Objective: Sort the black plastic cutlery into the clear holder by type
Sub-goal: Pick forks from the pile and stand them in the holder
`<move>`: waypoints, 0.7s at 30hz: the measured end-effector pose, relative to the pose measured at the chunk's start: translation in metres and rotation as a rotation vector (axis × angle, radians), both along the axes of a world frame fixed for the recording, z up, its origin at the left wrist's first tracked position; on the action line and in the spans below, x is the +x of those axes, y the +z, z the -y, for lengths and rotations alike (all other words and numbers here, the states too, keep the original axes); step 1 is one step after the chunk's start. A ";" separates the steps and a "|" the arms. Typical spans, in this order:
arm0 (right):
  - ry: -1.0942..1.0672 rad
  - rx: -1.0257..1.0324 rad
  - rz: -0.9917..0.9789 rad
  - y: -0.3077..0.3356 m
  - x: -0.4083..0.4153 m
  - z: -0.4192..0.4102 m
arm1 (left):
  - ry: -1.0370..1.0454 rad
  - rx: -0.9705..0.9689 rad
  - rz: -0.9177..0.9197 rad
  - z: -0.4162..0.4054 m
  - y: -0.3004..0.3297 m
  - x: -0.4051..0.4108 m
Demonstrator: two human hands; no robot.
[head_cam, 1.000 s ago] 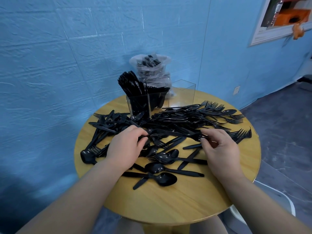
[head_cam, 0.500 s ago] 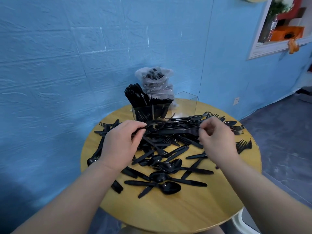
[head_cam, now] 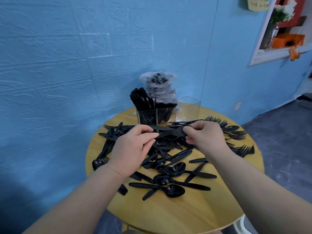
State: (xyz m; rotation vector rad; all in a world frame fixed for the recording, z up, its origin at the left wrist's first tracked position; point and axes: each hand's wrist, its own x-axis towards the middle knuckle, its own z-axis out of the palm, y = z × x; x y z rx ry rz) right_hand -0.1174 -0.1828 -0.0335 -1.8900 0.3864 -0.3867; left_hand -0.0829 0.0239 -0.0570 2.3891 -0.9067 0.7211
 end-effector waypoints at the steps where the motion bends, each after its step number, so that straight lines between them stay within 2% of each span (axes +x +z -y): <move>1: -0.028 -0.025 0.017 0.001 0.000 0.002 | 0.022 -0.020 -0.015 -0.002 0.001 0.000; 4: -0.076 -0.087 0.085 0.004 0.001 0.009 | 0.072 -0.061 -0.007 -0.006 0.007 0.000; 8: -0.030 -0.178 0.123 0.003 0.004 0.004 | 0.128 -0.046 -0.045 0.011 0.024 -0.005; 16: 0.206 -0.102 0.176 0.008 -0.006 -0.011 | 0.260 0.033 -0.265 0.027 0.026 0.003; 18: 0.210 -0.074 0.192 0.008 -0.007 -0.011 | 0.254 0.038 -0.304 0.025 0.025 0.002; 21: 0.182 -0.093 0.209 0.005 -0.007 -0.012 | 0.141 0.031 -0.430 0.026 0.024 -0.004</move>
